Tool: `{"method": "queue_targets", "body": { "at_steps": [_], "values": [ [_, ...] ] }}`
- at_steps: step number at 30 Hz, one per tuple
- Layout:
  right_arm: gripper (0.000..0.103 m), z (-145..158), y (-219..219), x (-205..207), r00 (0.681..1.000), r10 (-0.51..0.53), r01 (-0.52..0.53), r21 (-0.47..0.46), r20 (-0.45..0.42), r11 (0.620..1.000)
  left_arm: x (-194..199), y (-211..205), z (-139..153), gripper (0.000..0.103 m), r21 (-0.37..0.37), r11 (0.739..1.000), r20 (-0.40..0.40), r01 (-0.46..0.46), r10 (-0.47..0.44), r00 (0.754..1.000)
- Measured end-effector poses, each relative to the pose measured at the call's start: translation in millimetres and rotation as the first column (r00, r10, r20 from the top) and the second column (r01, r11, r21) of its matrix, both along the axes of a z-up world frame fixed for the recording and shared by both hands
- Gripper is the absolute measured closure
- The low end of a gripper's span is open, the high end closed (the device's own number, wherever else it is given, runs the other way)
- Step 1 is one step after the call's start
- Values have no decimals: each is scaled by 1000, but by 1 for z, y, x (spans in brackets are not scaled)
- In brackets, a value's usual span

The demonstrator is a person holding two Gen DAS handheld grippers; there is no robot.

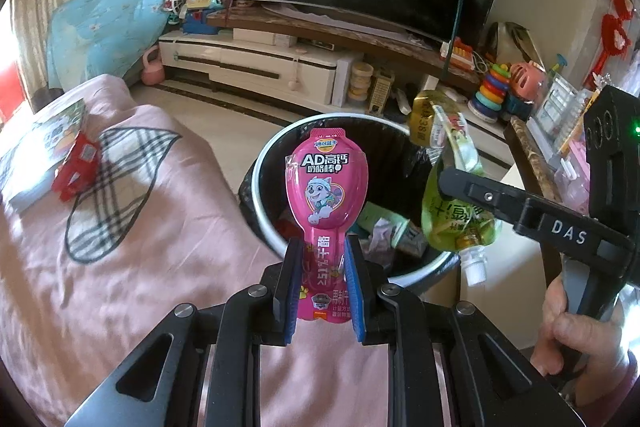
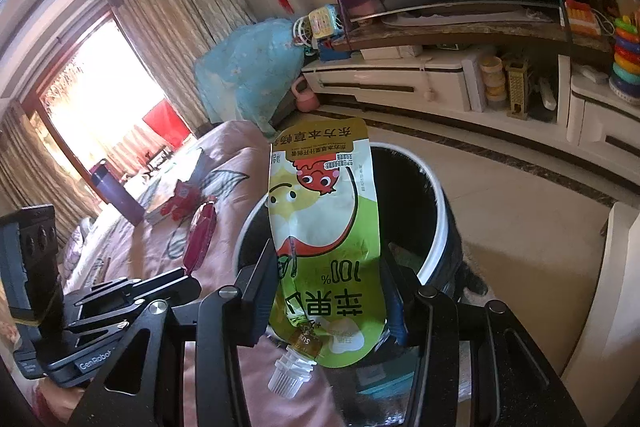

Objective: Collect trash
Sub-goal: 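Carry both items over the bin and open both grippers to drop them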

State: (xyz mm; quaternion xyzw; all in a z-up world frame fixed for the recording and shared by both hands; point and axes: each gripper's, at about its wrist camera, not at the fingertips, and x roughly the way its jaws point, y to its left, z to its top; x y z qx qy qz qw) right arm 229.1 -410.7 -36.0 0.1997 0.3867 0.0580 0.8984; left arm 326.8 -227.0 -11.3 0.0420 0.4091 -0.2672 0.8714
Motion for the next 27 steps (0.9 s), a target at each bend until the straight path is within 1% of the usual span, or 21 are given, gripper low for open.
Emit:
{"method": "queue_targets", "body": {
  "at_steps": [11, 17, 19, 20, 22, 23, 24, 25, 27],
  "values": [
    [56, -14, -8, 27, 998, 5, -7, -41, -59, 999, 39, -23, -12, 84, 26, 1000, -29, 14, -13, 999],
    [56, -18, -10, 35, 997, 11, -15, -40, -81, 999, 46, -32, -17, 83, 31, 999, -45, 14, -13, 999],
    [53, -20, -12, 38, 996, 12, -15, -35, -84, 999, 49, -34, -18, 83, 19, 1000, -67, 23, -22, 997],
    [53, -19, -13, 39, 996, 8, -11, -33, -84, 999, 50, -35, -19, 80, 17, 1000, -75, 22, -20, 997],
    [52, -19, -16, 39, 997, -2, 1, -20, -81, 1000, 53, -34, -19, 60, 20, 1000, -85, 6, -5, 996],
    [50, -19, -18, 39, 997, -8, 7, -9, -80, 1000, 53, -32, -18, 43, 19, 1000, -80, -8, 9, 997],
    [42, -19, -20, 38, 997, -12, 13, 5, -76, 1000, 52, -29, -16, 39, 13, 1000, -68, -21, 22, 997],
    [33, -18, -22, 37, 997, -17, 18, 13, -71, 1000, 50, -27, -14, 39, 6, 1000, -62, -27, 27, 998],
    [30, -14, -24, 32, 998, -26, 27, 22, -53, 999, 47, -20, -12, 39, -7, 999, -62, -41, 41, 997]
  ]
}}
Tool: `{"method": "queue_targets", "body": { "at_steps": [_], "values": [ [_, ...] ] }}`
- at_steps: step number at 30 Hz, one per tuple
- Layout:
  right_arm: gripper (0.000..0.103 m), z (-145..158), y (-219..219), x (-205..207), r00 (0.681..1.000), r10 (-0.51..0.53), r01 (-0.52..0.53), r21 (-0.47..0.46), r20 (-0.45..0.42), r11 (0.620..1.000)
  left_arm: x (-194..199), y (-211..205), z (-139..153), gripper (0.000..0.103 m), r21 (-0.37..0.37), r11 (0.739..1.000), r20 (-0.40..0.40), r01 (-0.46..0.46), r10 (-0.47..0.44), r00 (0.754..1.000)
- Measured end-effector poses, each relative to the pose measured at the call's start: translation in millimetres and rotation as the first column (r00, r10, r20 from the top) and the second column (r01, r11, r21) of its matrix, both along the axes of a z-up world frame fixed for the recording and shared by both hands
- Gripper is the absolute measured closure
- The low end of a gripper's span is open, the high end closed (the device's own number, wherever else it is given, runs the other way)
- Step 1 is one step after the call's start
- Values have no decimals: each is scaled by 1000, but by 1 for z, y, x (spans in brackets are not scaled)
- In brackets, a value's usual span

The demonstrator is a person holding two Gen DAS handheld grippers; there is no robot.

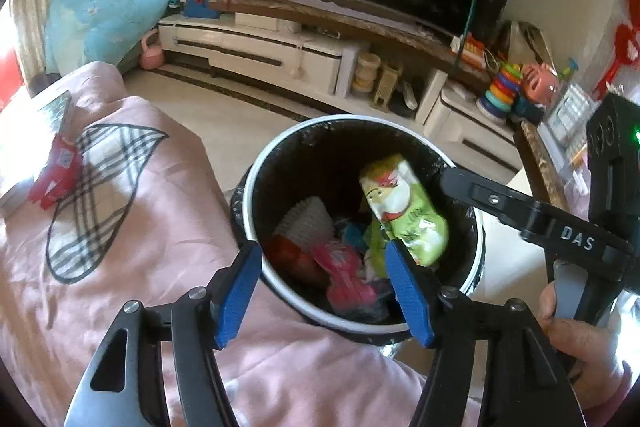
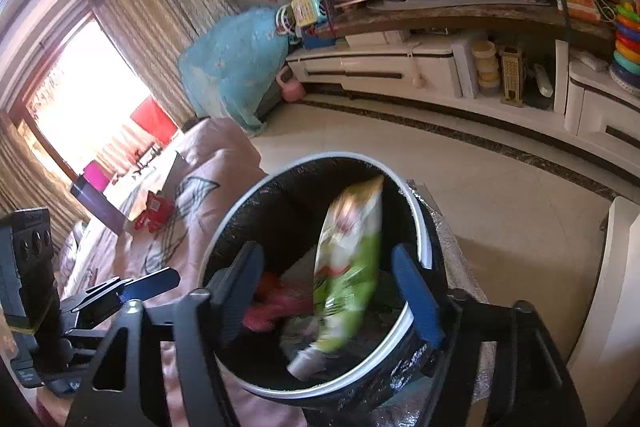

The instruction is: Collect trash

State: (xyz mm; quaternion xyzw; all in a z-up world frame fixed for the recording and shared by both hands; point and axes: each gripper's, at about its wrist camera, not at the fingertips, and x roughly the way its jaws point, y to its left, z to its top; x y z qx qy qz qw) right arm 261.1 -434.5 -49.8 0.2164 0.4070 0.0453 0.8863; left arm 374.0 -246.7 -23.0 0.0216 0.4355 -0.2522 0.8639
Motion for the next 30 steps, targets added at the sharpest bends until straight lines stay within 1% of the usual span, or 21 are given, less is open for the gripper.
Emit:
{"method": "queue_targets", "body": {
  "at_steps": [2, 6, 7, 10, 15, 21, 24, 26, 28, 30],
  "values": [
    [29, 5, 1, -4, 1000, -6, 6, 4, 12, 1000, -5, 10, 3, 39, -14, 1000, 4, -12, 12, 1000],
    [21, 16, 3, -20, 998, -26, 25, 22, 52, 999, -25, 31, 7, 38, -51, 998, 18, -46, 47, 999],
    [17, 19, 5, -25, 998, -32, 31, 25, 61, 999, -30, 36, 7, 38, -61, 997, 19, -56, 57, 998],
    [10, 26, 12, -39, 995, -54, 50, 37, 87, 998, -53, 56, 9, 37, -98, 992, 22, -81, 83, 996],
    [5, 29, 33, -69, 992, -62, 58, 40, 110, 998, -93, 86, 10, 36, -131, 985, 39, -113, 119, 992],
    [4, 24, 62, -104, 992, -57, 55, 21, 111, 998, -144, 119, 12, 34, -155, 977, 70, -143, 155, 985],
    [4, 24, 73, -118, 991, -63, 62, 12, 115, 998, -165, 131, 18, 34, -154, 977, 107, -144, 161, 981],
    [4, 29, 81, -128, 989, -66, 69, -15, 134, 998, -181, 138, 25, 33, -158, 977, 147, -141, 165, 975],
    [4, 37, 86, -135, 985, -68, 76, -49, 159, 996, -197, 145, 34, 30, -161, 977, 195, -139, 170, 966],
    [4, 49, 93, -144, 978, -70, 90, -91, 199, 992, -213, 151, 41, 23, -165, 976, 252, -140, 179, 951]
  ]
}}
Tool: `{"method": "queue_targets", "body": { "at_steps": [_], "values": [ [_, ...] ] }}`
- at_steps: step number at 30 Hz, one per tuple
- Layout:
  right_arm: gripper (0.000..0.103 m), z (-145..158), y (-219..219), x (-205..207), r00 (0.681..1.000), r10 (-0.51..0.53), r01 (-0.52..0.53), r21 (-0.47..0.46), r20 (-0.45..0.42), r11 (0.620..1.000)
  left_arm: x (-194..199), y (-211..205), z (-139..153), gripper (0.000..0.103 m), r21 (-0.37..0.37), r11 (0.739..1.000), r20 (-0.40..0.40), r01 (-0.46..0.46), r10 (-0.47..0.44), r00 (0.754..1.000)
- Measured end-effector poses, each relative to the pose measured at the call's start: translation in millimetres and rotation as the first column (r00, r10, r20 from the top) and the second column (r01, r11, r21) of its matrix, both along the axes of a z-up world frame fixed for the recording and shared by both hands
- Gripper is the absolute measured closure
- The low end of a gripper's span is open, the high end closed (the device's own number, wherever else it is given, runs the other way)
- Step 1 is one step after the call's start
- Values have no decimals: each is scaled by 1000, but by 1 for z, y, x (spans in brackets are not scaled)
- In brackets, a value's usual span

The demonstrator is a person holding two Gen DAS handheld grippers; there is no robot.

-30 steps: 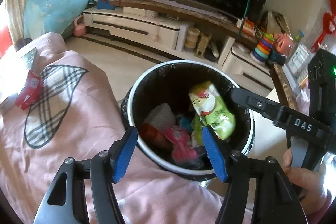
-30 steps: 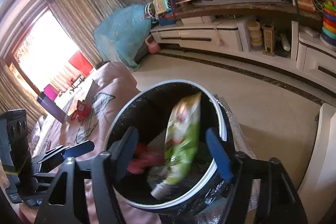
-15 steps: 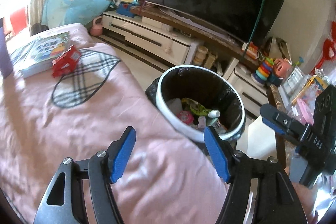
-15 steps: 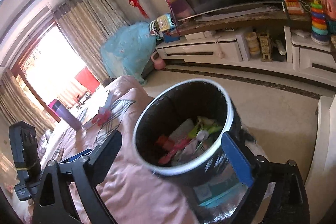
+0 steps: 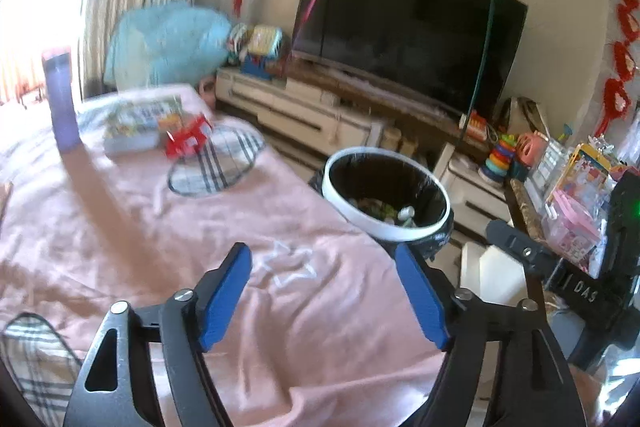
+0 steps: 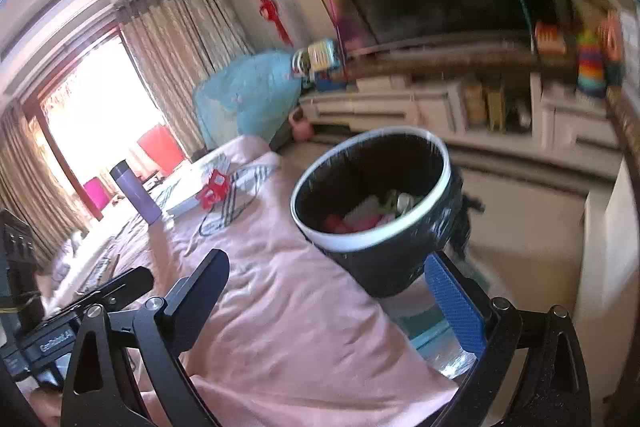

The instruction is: Collect trash

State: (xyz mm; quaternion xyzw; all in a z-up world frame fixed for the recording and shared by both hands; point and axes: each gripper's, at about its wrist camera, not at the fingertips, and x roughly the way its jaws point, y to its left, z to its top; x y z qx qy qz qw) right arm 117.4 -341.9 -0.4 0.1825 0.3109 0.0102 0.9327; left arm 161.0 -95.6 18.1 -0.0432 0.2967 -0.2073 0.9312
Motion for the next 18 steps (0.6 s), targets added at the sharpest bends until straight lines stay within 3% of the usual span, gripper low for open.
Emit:
{"method": "queue_targets", "body": {
  "at_steps": [4, 6, 9, 18],
  "values": [
    [0, 27, 18, -33, 984, -35, 62, -154, 172, 986, -37, 10, 3, 2, 23, 998, 126, -58, 55, 990],
    [0, 29, 25, -43, 974, -38, 89, -223, 225, 971, -52, 13, -1, 1, 25, 996, 173, -91, 86, 981],
    [0, 18, 34, -46, 975, -26, 88, -272, 222, 958, -68, 14, -10, 1, 42, 991, 211, -125, 114, 971],
    [0, 3, 38, -51, 976, -24, 81, -259, 216, 963, -83, 3, -27, 1, 85, 979, 256, -187, 160, 953]
  ]
}}
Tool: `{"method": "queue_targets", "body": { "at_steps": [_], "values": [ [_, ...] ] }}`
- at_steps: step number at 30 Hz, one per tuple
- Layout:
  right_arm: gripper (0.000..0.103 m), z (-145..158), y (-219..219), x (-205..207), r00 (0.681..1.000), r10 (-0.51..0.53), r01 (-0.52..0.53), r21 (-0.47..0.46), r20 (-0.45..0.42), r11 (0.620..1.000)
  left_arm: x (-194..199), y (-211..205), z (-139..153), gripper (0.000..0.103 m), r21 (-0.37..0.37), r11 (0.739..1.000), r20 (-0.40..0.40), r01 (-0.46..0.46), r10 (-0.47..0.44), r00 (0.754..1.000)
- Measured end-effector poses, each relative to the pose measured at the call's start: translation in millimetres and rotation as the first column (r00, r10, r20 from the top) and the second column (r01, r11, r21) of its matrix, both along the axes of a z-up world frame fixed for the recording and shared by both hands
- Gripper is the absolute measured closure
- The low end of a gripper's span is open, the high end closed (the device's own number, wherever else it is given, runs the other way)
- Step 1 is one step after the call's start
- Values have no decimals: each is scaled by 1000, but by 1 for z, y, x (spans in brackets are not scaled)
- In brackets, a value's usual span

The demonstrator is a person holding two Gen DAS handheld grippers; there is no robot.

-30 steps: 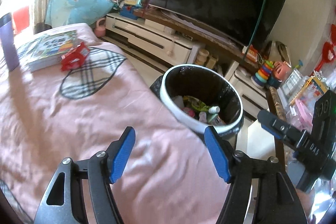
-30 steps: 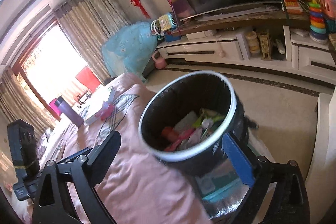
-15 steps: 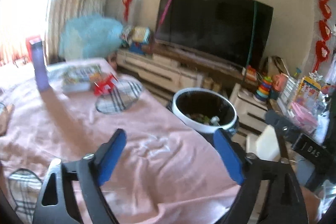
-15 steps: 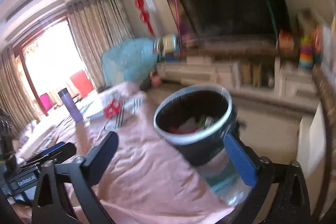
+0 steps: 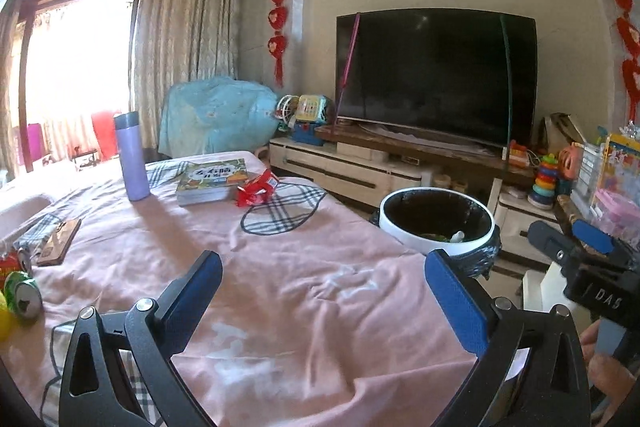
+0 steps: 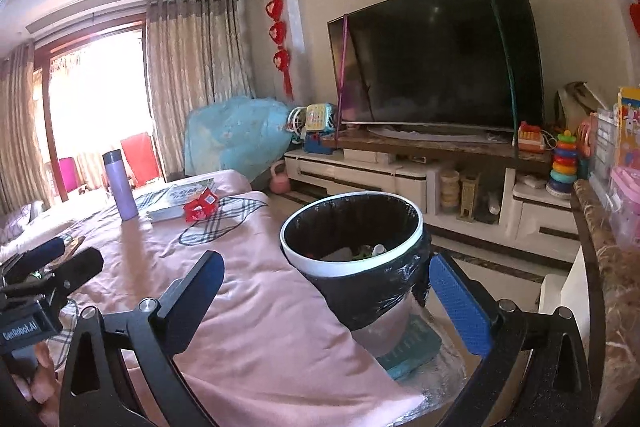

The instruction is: Collect trash

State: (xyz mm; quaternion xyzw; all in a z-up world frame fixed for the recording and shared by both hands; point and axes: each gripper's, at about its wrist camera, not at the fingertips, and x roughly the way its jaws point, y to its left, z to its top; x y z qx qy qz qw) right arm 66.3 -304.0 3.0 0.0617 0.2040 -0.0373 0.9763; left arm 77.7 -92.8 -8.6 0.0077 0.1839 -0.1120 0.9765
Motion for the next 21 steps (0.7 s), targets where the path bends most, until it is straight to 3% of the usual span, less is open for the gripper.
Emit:
{"method": "queue_targets", "body": {
  "at_steps": [21],
  "values": [
    [0, 8, 8, -10, 998, -7, 9, -26, 59, 1000, -1, 13, -1, 1, -9, 998, 37, -58, 58, 998]
  ]
}}
